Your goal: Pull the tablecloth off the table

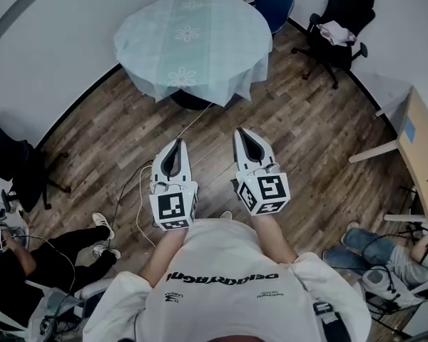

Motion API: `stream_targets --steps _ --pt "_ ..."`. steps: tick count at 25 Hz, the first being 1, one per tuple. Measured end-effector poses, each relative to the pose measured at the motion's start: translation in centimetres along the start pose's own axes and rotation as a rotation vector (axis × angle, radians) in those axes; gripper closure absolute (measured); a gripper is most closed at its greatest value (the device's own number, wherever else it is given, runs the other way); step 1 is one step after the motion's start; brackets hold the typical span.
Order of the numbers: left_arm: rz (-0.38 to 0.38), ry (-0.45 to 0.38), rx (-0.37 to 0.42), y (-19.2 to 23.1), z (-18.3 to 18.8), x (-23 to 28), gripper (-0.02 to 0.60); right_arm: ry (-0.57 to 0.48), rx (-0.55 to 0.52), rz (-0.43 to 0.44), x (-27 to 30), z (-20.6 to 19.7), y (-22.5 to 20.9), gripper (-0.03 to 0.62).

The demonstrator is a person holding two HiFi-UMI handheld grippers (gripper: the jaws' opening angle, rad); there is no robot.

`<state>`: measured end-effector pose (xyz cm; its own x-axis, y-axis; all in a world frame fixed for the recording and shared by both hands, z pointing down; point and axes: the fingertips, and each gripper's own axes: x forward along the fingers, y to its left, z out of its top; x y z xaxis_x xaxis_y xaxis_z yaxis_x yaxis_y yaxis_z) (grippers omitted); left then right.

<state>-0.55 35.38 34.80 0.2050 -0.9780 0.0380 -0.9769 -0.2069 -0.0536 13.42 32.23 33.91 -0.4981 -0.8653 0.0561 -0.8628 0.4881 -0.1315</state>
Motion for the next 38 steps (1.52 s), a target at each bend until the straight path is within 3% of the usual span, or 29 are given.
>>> stream_targets --steps 8,17,22,23,24,25,26,28,38 --pt "0.018 0.018 -0.008 -4.6 -1.7 -0.9 0.566 0.019 -0.013 0.027 -3.2 -1.7 -2.2 0.56" --pt "0.021 0.034 -0.01 -4.9 -3.4 1.3 0.566 0.023 -0.013 0.024 -1.4 -2.6 -3.9 0.56" --pt "0.033 0.009 -0.007 -2.9 -3.1 5.8 0.56 0.029 -0.034 0.027 3.1 -2.4 -5.5 0.559" --pt "0.039 0.012 -0.007 -2.3 -3.0 7.0 0.533 0.03 -0.029 0.029 4.3 -2.2 -5.8 0.551" --pt "0.04 0.017 -0.012 -1.7 -3.0 8.2 0.465 0.03 -0.022 0.029 5.6 -2.1 -6.1 0.534" --pt "0.036 0.023 -0.019 -1.0 -3.1 9.6 0.404 0.03 -0.015 0.025 7.0 -1.9 -6.4 0.485" --pt "0.028 0.027 -0.024 -0.1 -3.2 11.1 0.393 0.03 -0.01 0.019 8.7 -1.8 -6.7 0.431" --pt "0.013 0.034 -0.027 2.1 -3.3 14.6 0.393 0.035 -0.008 0.006 12.7 -1.6 -7.2 0.395" --pt "-0.009 0.072 -0.029 9.5 -2.1 27.6 0.393 0.075 0.006 -0.057 26.2 0.5 -10.6 0.382"
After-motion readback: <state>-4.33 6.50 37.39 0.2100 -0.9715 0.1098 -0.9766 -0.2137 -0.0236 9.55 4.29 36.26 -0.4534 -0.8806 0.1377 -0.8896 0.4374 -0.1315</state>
